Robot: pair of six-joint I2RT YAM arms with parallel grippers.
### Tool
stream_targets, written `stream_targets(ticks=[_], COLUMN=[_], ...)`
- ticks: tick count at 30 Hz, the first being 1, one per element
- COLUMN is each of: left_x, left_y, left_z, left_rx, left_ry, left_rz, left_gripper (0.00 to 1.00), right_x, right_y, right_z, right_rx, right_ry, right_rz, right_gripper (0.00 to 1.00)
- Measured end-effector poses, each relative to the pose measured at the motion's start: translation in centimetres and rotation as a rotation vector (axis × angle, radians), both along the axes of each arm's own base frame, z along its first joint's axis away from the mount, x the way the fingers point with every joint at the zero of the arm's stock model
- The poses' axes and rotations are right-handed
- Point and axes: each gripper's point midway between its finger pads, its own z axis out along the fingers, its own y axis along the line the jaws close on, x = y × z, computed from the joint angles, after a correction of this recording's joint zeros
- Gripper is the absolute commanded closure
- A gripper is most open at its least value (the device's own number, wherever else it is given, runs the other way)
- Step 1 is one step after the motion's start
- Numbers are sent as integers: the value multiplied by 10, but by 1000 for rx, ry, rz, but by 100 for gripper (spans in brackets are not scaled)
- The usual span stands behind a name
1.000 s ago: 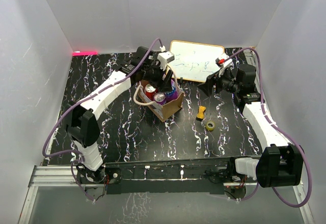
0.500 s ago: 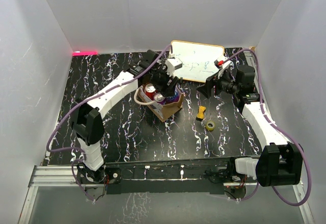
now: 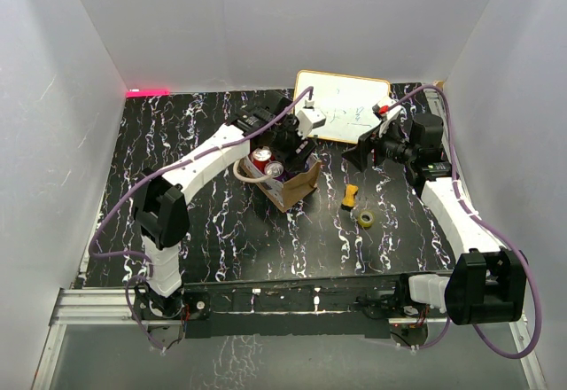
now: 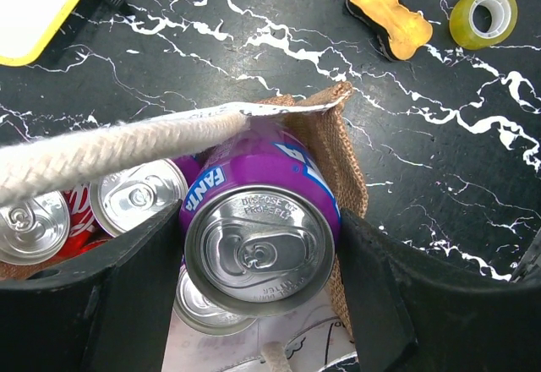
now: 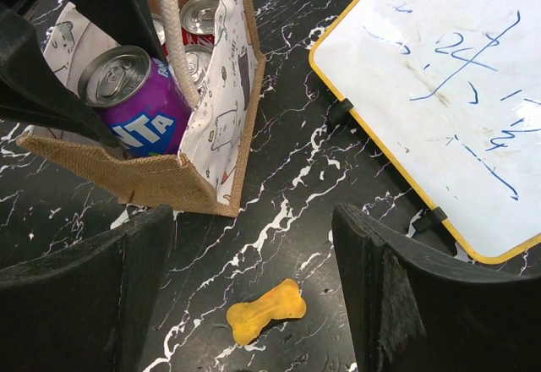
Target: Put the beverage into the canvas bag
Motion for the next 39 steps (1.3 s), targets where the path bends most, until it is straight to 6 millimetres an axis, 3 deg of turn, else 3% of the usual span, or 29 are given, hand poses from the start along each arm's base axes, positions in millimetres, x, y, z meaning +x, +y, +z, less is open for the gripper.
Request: stream_targets(ticks=[25,39], left_x=[-7,-14], left_y=[-5,-5], left_z=[-17,-19], left_rx=[129,142], left_ry=[-34,-68], left_rz=[-353,-527], left_gripper=[100,92], right_x=[0,0], right_y=[1,2], right_z=[-3,-4], right_rx=[0,4], right_ry=[7,11], right_rz=[8,18], right_gripper=[21,21])
